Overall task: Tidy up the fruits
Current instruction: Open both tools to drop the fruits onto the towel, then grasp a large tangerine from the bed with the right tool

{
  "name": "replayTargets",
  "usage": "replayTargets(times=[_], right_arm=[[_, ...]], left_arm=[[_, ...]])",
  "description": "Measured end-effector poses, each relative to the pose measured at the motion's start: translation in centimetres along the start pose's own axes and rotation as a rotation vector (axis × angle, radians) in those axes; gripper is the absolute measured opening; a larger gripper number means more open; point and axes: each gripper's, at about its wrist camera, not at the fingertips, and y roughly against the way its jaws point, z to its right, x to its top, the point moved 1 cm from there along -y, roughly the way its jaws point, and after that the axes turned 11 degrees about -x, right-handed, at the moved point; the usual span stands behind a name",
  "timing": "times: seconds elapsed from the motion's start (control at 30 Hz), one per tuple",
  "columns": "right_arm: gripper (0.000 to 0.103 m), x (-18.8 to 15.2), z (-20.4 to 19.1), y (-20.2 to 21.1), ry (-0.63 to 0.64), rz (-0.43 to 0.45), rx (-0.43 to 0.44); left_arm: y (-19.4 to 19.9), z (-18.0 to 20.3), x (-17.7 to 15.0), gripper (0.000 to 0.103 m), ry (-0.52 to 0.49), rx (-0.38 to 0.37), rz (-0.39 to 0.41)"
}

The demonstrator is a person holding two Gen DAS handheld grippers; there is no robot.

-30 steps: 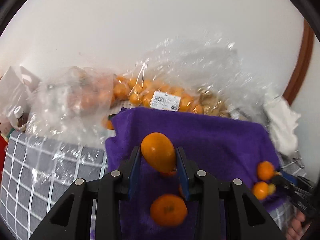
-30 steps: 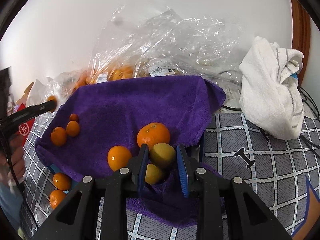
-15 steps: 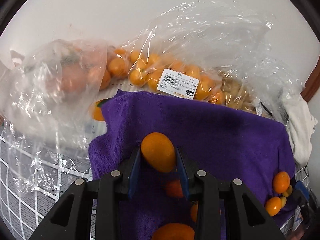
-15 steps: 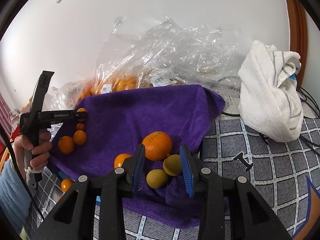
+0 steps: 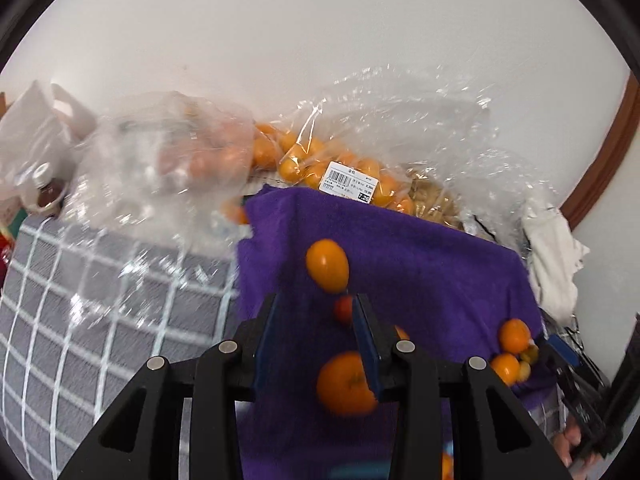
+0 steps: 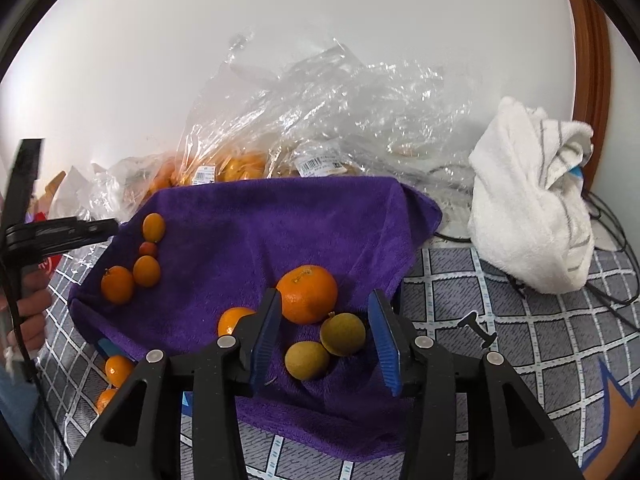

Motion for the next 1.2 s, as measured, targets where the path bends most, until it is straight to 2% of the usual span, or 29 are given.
replayTargets(times=[0.17, 0.3, 0.4, 0.5, 0.6, 0.67, 0.7, 0.73, 0.8, 0.9, 1.07, 1.2], right_arm=[[0.045, 0.1, -1.8, 1.4, 0.039, 0.023, -0.036], [0.045, -0.5, -3.5, 4.2, 0.034, 0.032, 0.008], [0.045, -1.4, -5.4, 6.6, 0.067, 0.053, -0.001], [0.054, -2.9, -7.6, 7.9, 0.085, 0.035, 0.038], [0.055, -4.7, -9.9, 7.8, 0.131, -0.033, 0.071], [0.055, -5.7, -10.9, 7.8, 0.15, -0.046, 0.074], [0.055, -6.3, -11.4, 7.7, 0.153, -0.051, 0.083], [0.055, -6.7, -11.8, 7.5, 0.148, -0.057, 0.098], [0.055, -7.2, -12.3, 7.2, 0.136, -0.07, 0.122], [0.055, -7.9, -13.5, 6.2, 0.141, -0.094, 0.142], [0.055, -8.7, -14.9, 4.3, 0.162, -0.153, 0.124], [0.045, -8.8, -15.2, 3.8, 0.171, -0.145, 0.091]], left_arm=[[3.9, -0.4, -2.8, 0.035, -0.046, -0.024, 0.038], [5.6, -0.8, -4.8, 0.035, -0.087, 0.003, 0.037], [5.5, -1.7, -5.8, 0.035, -0.07, -0.061, 0.003], [5.3, -2.5, -7.2, 0.035, -0.083, -0.102, 0.007], [4.8, -3.4, -8.8, 0.035, -0.102, -0.086, 0.035], [4.3, -3.5, -9.1, 0.035, -0.103, -0.038, 0.009], [4.3, -3.5, -9.0, 0.035, -0.101, -0.041, 0.011], [4.5, -3.6, -8.9, 0.035, -0.097, -0.055, 0.029], [4.7, -4.0, -8.8, 0.036, -0.075, -0.02, 0.058], [5.0, -5.0, -8.6, 0.037, -0.027, -0.054, 0.063], [5.4, -6.3, -8.2, 0.037, 0.043, -0.09, 0.072], [5.4, -6.3, -8.2, 0.038, 0.043, -0.087, 0.079]])
